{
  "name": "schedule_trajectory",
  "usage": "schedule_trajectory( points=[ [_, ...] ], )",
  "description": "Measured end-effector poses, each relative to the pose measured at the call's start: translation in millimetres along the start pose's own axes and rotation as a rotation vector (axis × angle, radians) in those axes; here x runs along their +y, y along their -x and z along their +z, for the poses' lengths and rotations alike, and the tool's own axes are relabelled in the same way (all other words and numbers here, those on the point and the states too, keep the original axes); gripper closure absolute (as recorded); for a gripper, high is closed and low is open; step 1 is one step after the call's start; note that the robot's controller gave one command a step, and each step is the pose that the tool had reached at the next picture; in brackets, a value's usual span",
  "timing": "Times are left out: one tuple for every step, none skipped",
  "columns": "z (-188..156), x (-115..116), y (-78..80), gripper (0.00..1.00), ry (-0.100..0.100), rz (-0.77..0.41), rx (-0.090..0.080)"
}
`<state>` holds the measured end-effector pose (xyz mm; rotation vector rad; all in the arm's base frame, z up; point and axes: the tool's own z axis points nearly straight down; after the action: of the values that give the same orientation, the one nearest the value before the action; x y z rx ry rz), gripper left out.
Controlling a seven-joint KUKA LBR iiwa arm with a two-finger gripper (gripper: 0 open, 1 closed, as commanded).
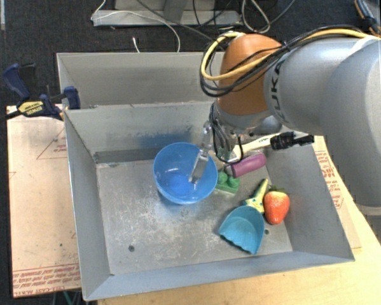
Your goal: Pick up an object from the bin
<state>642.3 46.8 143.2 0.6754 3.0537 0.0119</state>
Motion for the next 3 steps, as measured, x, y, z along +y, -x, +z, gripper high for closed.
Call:
schedule_trajectory(
  points=[
    [24.6, 13.4, -45.0, 1.0, 0.001, -0.043, 0.001],
    [24.5, 13.4, -44.9, 1.0, 0.001, -0.043, 0.0],
    [52.3, 33.2, -39.9, 1.0, 0.002, 0.343, 0.0]
  ],
)
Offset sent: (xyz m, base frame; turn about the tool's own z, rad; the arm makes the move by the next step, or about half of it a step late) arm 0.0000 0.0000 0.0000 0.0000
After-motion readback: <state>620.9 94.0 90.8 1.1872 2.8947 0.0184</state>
